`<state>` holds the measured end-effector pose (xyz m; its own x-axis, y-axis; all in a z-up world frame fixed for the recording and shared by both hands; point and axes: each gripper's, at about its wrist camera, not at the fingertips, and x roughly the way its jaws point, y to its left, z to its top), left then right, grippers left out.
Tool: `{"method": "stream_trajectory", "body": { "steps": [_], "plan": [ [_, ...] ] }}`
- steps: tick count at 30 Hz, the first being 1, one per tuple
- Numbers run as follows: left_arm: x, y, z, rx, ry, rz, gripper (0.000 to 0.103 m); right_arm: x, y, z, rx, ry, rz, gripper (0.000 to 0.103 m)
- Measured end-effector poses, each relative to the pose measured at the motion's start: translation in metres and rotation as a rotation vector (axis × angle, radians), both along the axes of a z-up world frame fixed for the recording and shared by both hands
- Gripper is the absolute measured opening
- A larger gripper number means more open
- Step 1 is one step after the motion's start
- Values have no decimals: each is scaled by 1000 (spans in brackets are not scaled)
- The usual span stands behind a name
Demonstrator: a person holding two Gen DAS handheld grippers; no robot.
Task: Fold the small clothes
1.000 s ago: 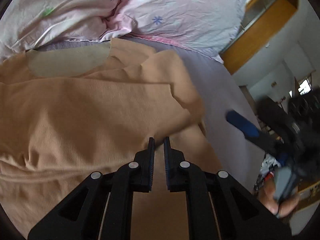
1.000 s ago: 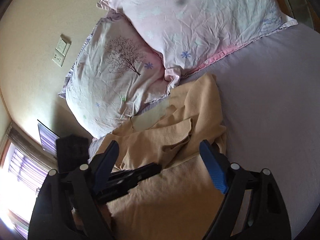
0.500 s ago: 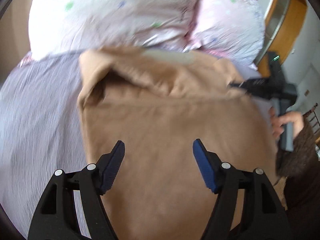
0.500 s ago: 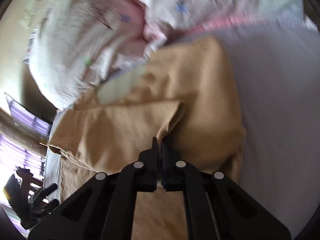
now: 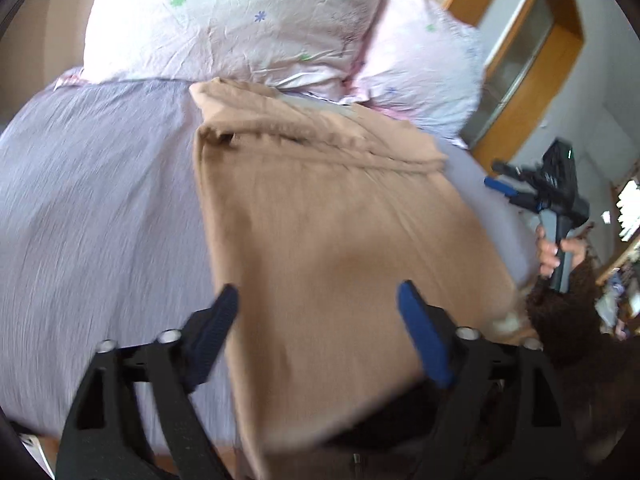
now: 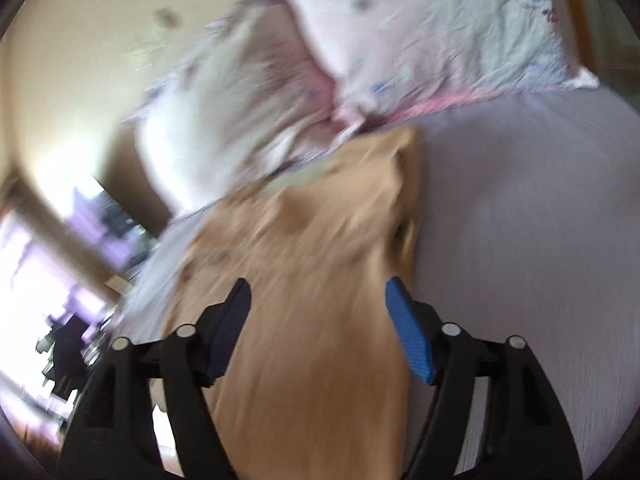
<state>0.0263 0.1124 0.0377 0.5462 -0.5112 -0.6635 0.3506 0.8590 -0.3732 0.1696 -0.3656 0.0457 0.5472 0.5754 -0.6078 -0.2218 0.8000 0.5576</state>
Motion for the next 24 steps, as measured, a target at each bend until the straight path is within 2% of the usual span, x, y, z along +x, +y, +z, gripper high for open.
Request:
{"method": "stream_trajectory", "body": {
  "steps": [1,4,6,8,10,13,15,16,17,18,19,20,22,24],
  "plan": [
    [-19,11,-4,-24,0,4,94,-29,-8,-4,26,4,52,74],
    [-47,30,-17,-68,28,18,94,-85,-23,-18,55,50,134,80],
    [-62,42,-33,-96,70,50,94,-120,-35,-39,70,117,137,80],
    [-62,44,-46,-111,104,70,94,-137,-46,-58,61,169,96,80],
    [-59,40,-56,-128,125,67,94,-141,-53,-78,82,210,66,80],
    [-50,25,-69,-159,140,53,92,-133,-51,-103,141,245,83,79],
    [-44,19,-77,-194,153,54,87,-118,-45,-118,185,263,107,66],
    [-40,18,-79,-205,162,55,81,-112,-40,-124,216,270,128,63],
    [-34,17,-84,-231,186,58,72,-110,-37,-127,230,271,142,46],
    [-32,17,-88,-253,210,58,65,-110,-33,-128,247,268,167,12],
    [-31,17,-92,-274,231,54,40,-108,-29,-128,258,260,193,5],
    [-29,18,-96,-322,272,31,13,-110,-24,-121,254,229,221,5],
    [-32,21,-94,-344,303,22,7,-115,-19,-102,251,171,262,5],
    [-33,27,-72,-355,273,7,5,-112,-18,-70,258,78,281,5]
  ]
}}
